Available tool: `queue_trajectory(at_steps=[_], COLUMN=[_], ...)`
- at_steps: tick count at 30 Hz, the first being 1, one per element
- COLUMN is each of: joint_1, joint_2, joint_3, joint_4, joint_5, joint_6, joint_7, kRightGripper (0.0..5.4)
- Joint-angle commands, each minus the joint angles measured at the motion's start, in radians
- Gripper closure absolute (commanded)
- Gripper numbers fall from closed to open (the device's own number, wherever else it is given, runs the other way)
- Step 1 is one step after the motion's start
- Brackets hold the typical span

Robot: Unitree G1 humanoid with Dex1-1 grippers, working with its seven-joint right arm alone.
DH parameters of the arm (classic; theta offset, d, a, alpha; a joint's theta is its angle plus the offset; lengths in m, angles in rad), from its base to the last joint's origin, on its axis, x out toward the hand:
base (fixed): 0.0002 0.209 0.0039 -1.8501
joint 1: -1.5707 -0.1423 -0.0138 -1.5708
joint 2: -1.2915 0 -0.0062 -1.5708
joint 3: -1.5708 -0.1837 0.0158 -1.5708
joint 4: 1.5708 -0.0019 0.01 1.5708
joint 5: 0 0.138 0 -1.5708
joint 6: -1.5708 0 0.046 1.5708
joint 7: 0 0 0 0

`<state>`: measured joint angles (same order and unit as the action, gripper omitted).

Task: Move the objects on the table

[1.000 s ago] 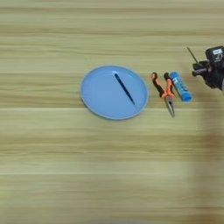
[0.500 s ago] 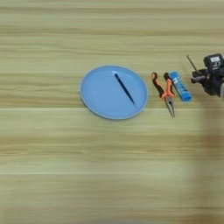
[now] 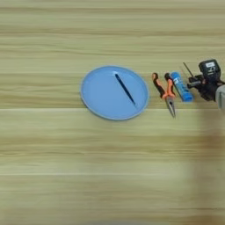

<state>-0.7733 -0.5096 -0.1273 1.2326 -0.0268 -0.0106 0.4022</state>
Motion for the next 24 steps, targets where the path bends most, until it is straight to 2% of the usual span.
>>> queue_trajectory(at_steps=[1,24], joint_1=[-0.092,-0.088], joint_2=[-0.035,-0.022], joint_3=[-0.002,0.003], joint_4=[-0.03,0.001], joint_5=[-0.004,-0.012], joint_6=[-0.028,-0.021], joint_7=[-0.022,-0.031], kRightGripper=[4.58,4.58])
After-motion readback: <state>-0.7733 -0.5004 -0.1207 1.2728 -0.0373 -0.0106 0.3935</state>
